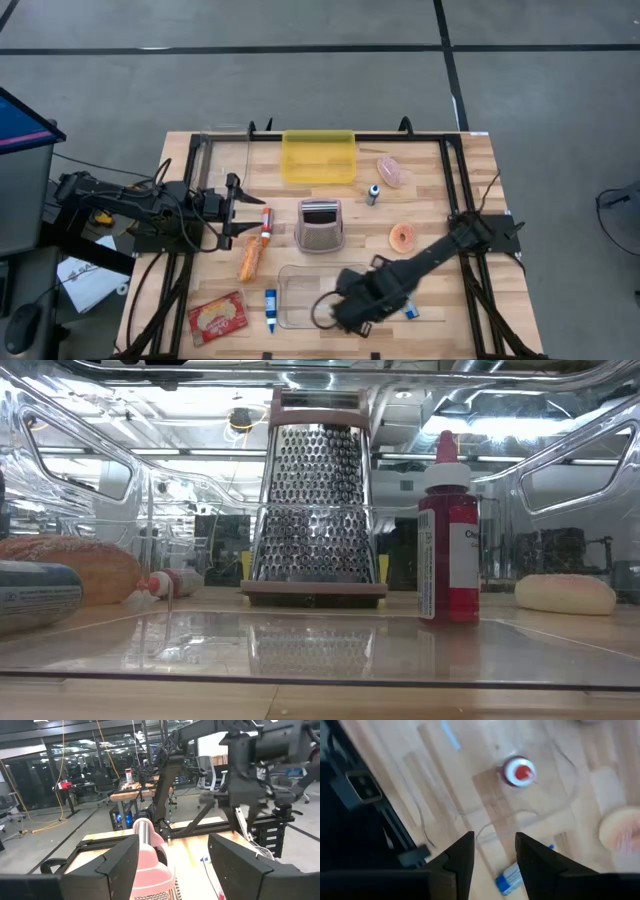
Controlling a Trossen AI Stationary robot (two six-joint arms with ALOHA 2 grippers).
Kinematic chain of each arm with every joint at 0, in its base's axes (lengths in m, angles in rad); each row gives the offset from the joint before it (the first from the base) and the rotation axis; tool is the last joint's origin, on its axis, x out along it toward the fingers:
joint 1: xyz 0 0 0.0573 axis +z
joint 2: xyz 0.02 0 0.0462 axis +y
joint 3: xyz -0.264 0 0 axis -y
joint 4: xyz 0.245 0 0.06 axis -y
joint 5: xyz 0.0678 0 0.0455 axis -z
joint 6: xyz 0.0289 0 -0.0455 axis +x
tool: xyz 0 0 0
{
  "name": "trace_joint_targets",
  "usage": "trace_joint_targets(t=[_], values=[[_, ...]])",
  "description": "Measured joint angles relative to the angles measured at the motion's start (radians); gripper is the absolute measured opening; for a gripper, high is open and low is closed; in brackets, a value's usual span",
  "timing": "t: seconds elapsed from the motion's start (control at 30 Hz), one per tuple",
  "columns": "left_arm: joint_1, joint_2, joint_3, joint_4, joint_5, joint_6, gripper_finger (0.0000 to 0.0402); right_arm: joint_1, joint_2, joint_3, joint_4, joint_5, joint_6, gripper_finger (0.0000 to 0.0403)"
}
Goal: Pick & Place Food Item
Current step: Put the bottom right blue food coloring bottle into the bottom transparent bin
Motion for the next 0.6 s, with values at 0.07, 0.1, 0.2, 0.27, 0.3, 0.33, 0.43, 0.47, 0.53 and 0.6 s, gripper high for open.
trace_joint_targets(t=[0.07,0.1,0.2,0.27,0.3,0.33,0.43,0.47,0.53,0.6], values=[[0.0,0.0,0.0,0.0,0.021,-0.016,0.0231,0.035,-0.037,-0.05,-0.003,0.026,0.127,0.0134],[0.0,0.0,0.0,0.0,0.03,-0.022,0.0231,0.053,-0.055,-0.084,-0.001,0.031,0.192,0.0134],[0.0,0.0,0.0,0.0,0.05,-0.048,0.0231,0.112,-0.106,-0.21,-0.003,0.029,0.379,0.0134],[0.0,0.0,0.0,0.0,0.073,-0.066,0.0231,0.15,-0.138,-0.299,-0.004,0.029,0.479,0.0136],[-0.002,0.0,0.0,0.0,0.087,-0.073,0.0231,0.166,-0.155,-0.344,-0.003,0.029,0.523,0.0139],[-0.006,0.0,0.0,0.0,0.098,-0.078,0.0231,0.179,-0.172,-0.386,-0.003,0.026,0.561,0.0144],[-0.032,0.0,0.0,0.0,0.11,-0.097,0.0231,0.186,-0.23,-0.484,0.01,0.025,0.63,0.0168],[-0.045,0.0,0.0,-0.001,0.11,-0.102,0.0231,0.183,-0.246,-0.509,0.019,0.028,0.647,0.0178],[-0.074,0.004,0.0,0.0,0.11,-0.103,0.0231,0.164,-0.277,-0.561,0.062,0.029,0.664,0.02],[-0.1,0.006,0.0,-0.003,0.11,-0.103,0.0231,0.14,-0.3,-0.606,0.126,0.028,0.653,0.0221]])
